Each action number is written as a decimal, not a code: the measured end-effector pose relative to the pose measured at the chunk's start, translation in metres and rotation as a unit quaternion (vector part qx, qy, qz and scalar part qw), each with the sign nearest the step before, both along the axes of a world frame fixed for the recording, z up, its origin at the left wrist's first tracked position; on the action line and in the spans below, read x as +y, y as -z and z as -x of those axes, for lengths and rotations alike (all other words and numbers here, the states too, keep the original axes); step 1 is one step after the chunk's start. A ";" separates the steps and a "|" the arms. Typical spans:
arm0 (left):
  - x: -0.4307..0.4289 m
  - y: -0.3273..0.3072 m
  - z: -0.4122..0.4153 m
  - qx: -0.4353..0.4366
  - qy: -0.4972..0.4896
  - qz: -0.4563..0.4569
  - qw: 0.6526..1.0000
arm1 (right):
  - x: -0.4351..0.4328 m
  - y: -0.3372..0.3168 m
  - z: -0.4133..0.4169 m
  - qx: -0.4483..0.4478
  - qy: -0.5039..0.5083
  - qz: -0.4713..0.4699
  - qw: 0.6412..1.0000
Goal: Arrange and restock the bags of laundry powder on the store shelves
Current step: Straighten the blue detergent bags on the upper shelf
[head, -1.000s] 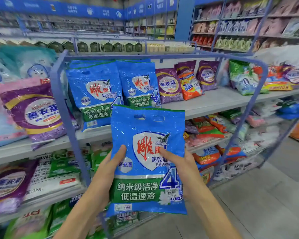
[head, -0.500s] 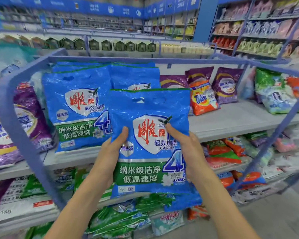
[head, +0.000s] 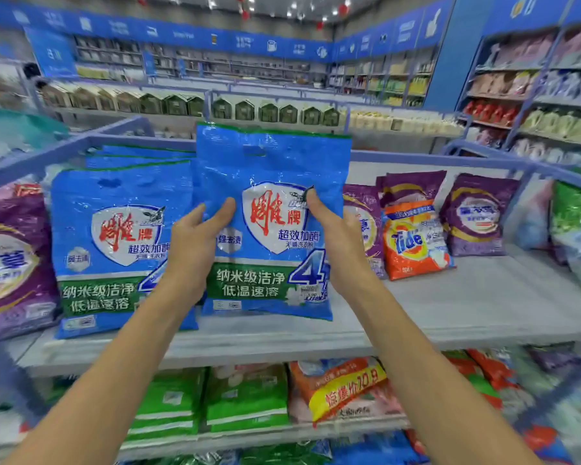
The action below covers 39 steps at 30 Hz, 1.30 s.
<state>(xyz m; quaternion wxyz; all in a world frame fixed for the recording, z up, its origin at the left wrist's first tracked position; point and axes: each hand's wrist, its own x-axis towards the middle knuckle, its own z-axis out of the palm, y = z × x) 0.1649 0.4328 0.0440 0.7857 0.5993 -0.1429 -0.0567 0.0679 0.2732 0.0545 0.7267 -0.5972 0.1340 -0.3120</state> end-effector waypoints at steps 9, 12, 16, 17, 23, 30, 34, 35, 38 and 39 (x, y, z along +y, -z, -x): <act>-0.007 0.038 -0.012 -0.040 -0.141 -0.026 0.989 | -0.027 0.032 -0.028 0.066 -0.077 -0.087 0.991; -0.007 0.035 -0.017 -0.015 -0.180 0.003 0.983 | -0.027 0.031 -0.041 0.075 -0.094 -0.102 0.988; -0.007 0.036 -0.021 0.003 -0.180 -0.017 0.984 | -0.026 0.034 -0.048 0.092 -0.102 -0.105 0.985; -0.006 0.036 -0.018 -0.003 -0.177 -0.027 0.984 | -0.027 0.034 -0.046 0.091 -0.105 -0.106 0.985; 0.019 0.044 0.010 -0.032 -0.086 -0.134 0.987 | -0.029 0.059 0.020 0.148 -0.067 0.078 0.984; 0.036 0.071 0.020 -0.043 -0.018 -0.262 0.964 | -0.002 0.090 0.039 0.232 -0.084 0.234 0.940; 0.030 0.068 0.021 -0.054 -0.042 -0.219 0.973 | 0.004 0.096 0.031 0.198 -0.050 0.206 0.957; 0.030 0.069 0.021 -0.059 -0.041 -0.210 0.975 | 0.004 0.097 0.031 0.193 -0.047 0.204 0.959; 0.033 0.075 0.025 -0.069 -0.036 -0.219 0.973 | 0.007 0.098 0.035 0.189 -0.037 0.221 0.956; 0.035 0.077 0.027 -0.067 -0.036 -0.231 0.970 | 0.008 0.099 0.036 0.193 -0.033 0.229 0.954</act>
